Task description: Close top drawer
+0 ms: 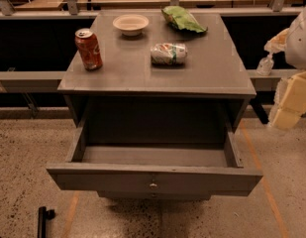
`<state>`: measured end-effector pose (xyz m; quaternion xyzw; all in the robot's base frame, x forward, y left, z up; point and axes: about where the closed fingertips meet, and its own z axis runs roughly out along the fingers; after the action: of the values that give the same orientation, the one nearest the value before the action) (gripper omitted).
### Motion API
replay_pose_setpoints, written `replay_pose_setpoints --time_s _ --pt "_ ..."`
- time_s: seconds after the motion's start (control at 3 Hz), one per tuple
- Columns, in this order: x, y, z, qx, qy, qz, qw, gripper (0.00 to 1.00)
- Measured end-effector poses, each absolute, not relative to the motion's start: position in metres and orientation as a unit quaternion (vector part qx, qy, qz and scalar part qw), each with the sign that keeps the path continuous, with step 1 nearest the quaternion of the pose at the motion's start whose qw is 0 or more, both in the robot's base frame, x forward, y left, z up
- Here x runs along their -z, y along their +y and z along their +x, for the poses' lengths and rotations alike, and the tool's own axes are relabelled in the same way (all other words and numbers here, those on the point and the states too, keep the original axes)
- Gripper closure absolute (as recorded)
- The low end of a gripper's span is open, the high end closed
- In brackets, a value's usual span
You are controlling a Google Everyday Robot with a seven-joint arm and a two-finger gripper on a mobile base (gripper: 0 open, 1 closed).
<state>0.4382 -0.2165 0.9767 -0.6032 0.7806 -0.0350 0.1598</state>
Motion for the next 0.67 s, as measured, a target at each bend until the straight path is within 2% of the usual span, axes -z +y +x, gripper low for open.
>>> replay_pose_setpoints --time_s 0.33,0.67 --pt "-0.977 -0.216 0.438 0.035 0.781 -0.603 0.16 0.0" --pt "-0.95 -0.194 0.438 -0.003 0.774 -0.607 0.183 0.26"
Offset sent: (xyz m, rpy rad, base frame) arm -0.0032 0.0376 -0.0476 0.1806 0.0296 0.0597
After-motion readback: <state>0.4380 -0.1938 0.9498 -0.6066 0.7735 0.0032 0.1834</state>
